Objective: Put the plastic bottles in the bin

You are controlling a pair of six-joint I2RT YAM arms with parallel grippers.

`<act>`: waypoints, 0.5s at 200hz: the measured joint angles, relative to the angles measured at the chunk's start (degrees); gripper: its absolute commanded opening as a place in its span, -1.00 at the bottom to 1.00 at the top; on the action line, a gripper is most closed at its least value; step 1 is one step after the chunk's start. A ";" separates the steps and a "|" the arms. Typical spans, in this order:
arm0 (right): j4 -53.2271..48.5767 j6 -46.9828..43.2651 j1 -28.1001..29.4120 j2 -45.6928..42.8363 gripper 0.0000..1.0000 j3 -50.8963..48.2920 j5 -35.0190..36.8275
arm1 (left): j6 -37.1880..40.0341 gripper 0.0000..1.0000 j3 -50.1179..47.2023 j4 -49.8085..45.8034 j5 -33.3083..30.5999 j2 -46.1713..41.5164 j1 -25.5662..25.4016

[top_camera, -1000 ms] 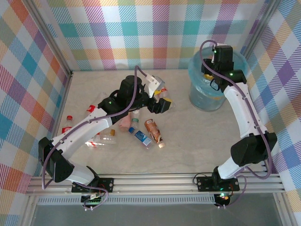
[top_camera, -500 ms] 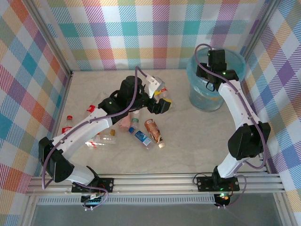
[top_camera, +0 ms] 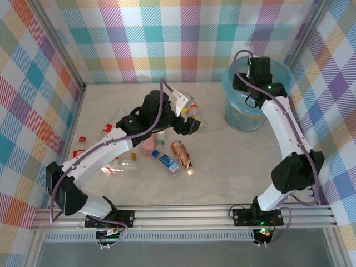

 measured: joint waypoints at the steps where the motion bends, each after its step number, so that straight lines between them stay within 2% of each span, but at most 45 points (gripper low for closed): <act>1: -0.04 0.02 0.00 -0.11 0.46 0.02 -0.07 | -0.04 0.62 0.04 -0.13 -0.09 0.00 -0.02; 33: -1.33 0.07 0.35 -5.70 0.46 0.59 -2.45 | -3.06 0.62 2.49 -4.63 -4.44 -0.83 -0.02; 59: -1.95 0.42 1.92 -10.47 0.46 0.57 -4.87 | -6.91 0.62 2.47 -10.01 -10.56 -3.93 0.00; 100: 0.81 1.09 9.66 -18.27 0.46 -5.53 -10.10 | -14.86 0.62 0.52 -20.63 -21.49 -9.99 0.15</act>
